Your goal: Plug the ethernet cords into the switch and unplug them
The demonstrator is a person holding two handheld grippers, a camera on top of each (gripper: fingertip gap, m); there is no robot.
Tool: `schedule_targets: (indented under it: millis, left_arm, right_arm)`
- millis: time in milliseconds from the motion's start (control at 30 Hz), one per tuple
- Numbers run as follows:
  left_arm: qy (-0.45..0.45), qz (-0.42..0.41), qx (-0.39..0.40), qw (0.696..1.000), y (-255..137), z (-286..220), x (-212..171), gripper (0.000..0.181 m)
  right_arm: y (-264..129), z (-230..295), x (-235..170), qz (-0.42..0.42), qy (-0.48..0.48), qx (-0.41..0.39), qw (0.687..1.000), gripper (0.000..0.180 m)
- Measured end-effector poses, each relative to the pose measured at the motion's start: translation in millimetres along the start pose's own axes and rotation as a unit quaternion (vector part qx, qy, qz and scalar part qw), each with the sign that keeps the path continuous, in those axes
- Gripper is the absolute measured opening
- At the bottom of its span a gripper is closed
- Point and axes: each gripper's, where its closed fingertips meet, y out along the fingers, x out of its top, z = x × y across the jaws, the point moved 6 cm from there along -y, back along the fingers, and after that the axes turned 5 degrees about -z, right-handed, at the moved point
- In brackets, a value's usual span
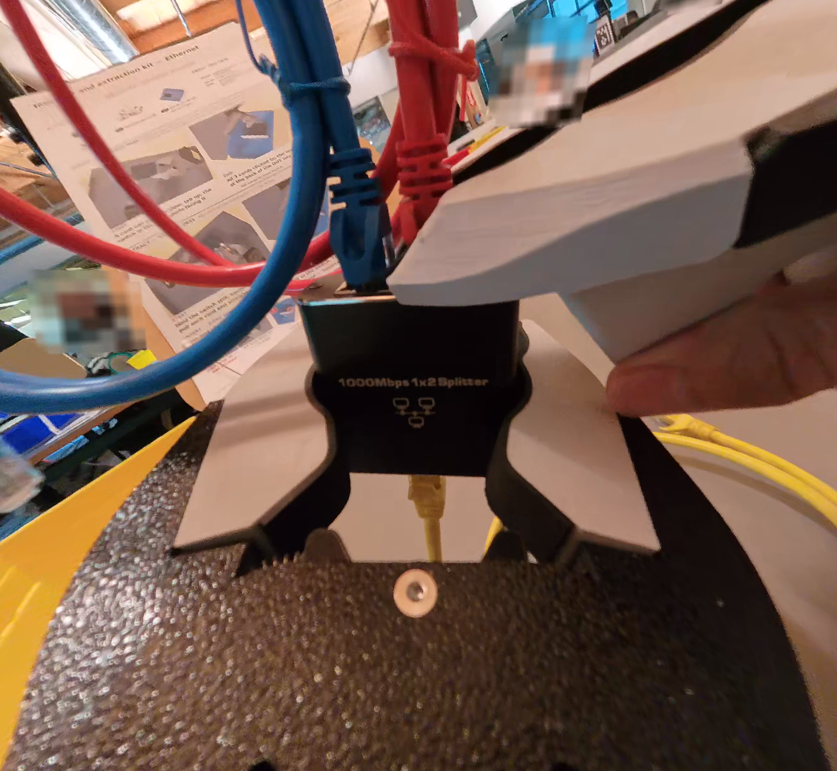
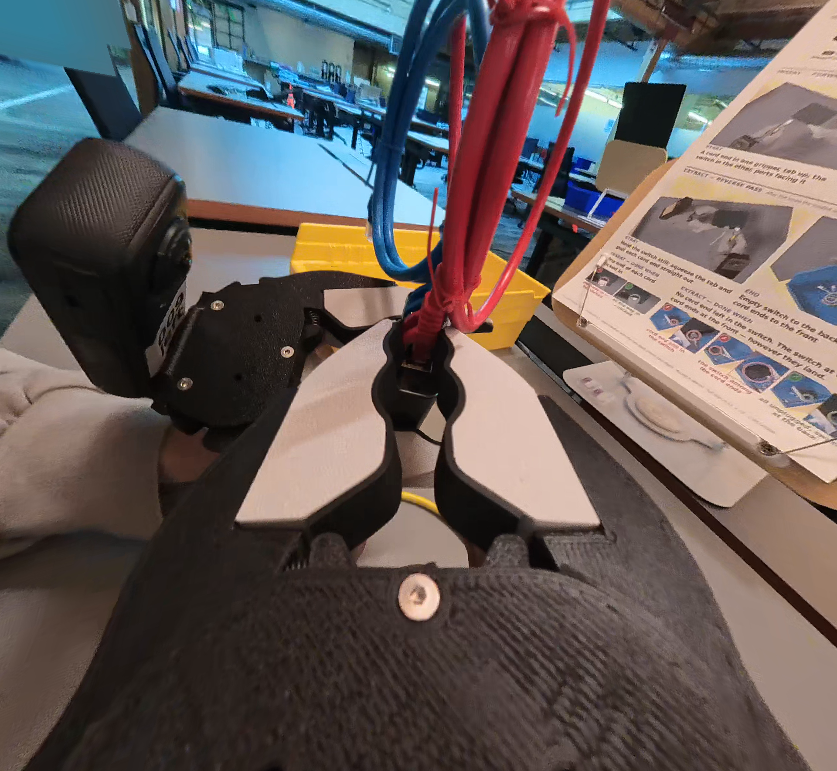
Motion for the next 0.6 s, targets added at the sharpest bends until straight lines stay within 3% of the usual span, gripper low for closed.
schedule_targets:
  millis: [133, 400, 600]
  left_arm:
    - [0.030, -0.006, 0.020, 0.999, -2, 3, 5, 0.076]
    - [-0.030, -0.013, -0.002, 0.999, -1, 1, 0, 0.075]
    - [0.004, -0.037, 0.025, 0.999, -6, 5, 10, 0.079]
  right_arm:
    - [-1, -5, -1, -0.060, 0.114, 0.022, 0.991, 0.014]
    - [3, 4, 5, 0.018, -0.025, -0.020, 0.999, 0.015]
    - [0, 3, 10, -0.036, 0.061, 0.004, 0.997, 0.013]
